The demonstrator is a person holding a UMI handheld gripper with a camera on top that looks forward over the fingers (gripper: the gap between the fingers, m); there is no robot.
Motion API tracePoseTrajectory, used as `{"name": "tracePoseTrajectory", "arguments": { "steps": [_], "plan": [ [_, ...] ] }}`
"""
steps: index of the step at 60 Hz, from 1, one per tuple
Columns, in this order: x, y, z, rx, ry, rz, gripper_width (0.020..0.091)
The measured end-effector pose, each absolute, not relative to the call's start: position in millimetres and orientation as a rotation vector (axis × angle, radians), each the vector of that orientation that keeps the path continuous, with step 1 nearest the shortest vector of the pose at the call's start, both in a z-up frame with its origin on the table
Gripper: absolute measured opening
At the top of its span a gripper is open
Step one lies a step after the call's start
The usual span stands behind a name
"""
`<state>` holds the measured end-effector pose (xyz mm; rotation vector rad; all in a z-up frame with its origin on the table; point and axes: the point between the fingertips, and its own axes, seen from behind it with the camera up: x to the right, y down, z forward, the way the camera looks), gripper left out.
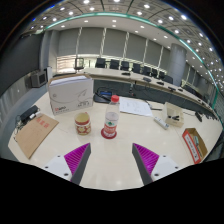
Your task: Pour water
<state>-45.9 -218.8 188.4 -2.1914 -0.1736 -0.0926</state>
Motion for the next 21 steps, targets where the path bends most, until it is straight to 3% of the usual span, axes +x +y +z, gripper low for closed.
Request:
{"name": "tracePoseTrajectory", "arguments": {
  "steps": [21],
  "plan": [
    [-62,-291,212,-2.198,-0.136,-0.061,0.0857]
  ]
}}
